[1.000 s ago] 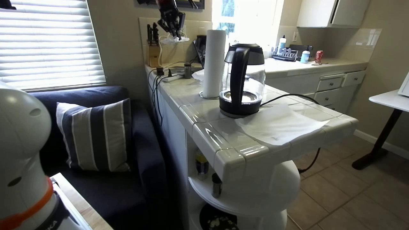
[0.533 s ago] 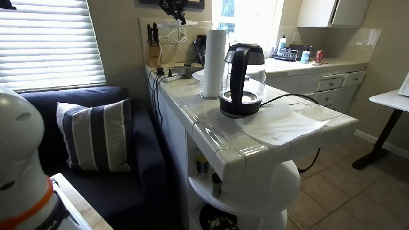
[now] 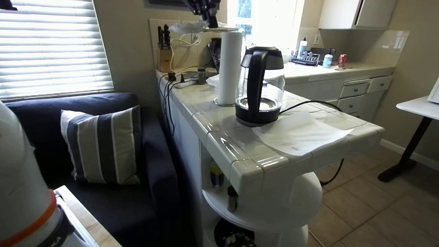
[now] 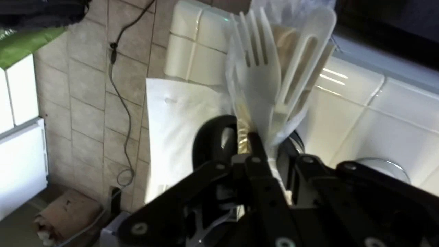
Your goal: Put the paper towel on the white paper
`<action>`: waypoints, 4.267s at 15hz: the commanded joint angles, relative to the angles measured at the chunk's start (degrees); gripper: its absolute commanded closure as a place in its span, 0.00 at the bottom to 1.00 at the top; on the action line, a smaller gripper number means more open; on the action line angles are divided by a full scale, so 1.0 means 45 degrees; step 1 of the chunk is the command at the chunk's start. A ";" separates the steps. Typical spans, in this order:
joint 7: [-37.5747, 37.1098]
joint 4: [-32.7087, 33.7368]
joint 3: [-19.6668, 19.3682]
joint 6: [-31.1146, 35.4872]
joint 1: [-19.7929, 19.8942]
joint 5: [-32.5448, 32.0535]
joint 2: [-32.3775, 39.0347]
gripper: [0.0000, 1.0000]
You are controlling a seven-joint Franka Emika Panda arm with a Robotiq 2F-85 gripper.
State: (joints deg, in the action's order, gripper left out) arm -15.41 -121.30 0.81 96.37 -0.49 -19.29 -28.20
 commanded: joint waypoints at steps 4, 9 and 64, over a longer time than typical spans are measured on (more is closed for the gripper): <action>0.0265 -0.1991 -0.0759 0.0548 0.1443 0.0130 -0.1270 0.85; 0.0273 -0.2334 -0.0711 0.0664 0.1486 0.0127 -0.1526 0.85; 0.7373 1.0364 -0.2272 0.2143 0.4935 0.5682 1.3974 0.96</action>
State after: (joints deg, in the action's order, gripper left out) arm 14.52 -80.65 -11.29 107.74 19.24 4.89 29.43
